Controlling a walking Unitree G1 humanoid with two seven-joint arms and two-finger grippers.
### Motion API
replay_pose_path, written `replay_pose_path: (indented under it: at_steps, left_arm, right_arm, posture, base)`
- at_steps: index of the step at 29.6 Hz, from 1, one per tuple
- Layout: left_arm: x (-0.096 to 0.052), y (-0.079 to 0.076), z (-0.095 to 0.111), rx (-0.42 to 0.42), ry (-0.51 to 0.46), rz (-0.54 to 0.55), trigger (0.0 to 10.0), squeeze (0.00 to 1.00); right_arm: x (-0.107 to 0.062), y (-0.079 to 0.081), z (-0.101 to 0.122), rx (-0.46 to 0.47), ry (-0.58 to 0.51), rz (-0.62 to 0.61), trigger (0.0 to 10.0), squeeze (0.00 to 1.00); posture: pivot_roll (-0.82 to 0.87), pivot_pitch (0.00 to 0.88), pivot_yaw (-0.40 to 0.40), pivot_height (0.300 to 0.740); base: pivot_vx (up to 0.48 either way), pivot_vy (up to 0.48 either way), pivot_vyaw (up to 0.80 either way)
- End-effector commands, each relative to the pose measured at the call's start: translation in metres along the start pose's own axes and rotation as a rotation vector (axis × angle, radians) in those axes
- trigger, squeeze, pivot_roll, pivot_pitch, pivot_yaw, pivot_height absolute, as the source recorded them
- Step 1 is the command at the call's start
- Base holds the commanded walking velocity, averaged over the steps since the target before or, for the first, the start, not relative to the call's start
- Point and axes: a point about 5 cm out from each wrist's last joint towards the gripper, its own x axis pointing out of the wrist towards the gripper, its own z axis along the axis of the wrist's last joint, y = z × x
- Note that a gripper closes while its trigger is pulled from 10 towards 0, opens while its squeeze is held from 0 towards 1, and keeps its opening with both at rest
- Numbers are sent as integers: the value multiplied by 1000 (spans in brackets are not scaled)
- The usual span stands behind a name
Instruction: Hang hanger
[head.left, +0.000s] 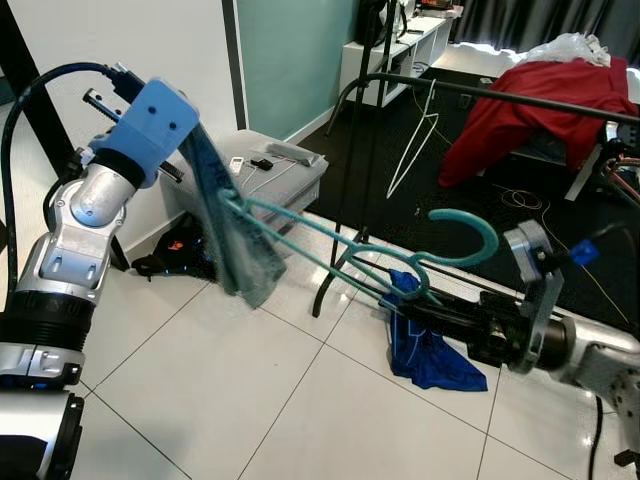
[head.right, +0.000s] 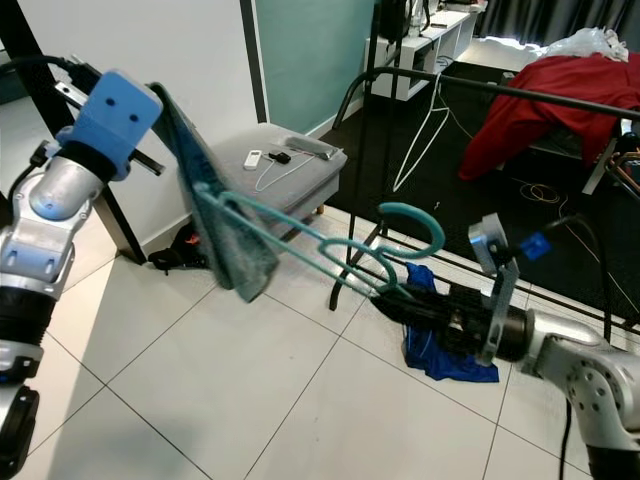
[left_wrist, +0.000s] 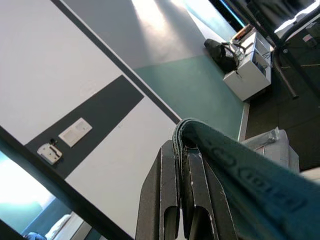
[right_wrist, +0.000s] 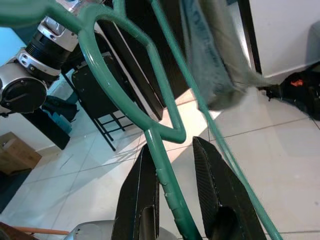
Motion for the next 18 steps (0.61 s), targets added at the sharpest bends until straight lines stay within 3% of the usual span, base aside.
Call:
replay_pose_path:
  at_steps: [1,6,18]
  left_arm:
    - [3,2,6,12,-26,8,10000,0]
    - [7,-1,23,-2,-97,2,10000,0]
    - [9,-1,29,12,-131,-3,10000,0]
  right_arm:
    - [-4,0,3,-8,-4,-13,10000,0]
    - [0,-17,6,2,-33,-138,10000,0]
    - [19,-22,1,25,12,-216,10000,0]
  posture:
    - [-99,35,12,740]
    - [-93,33,10,740]
    - [-91,32,12,740]
  base:
    - [0,0,0]
    - [0,0,0]
    - [0,0,0]
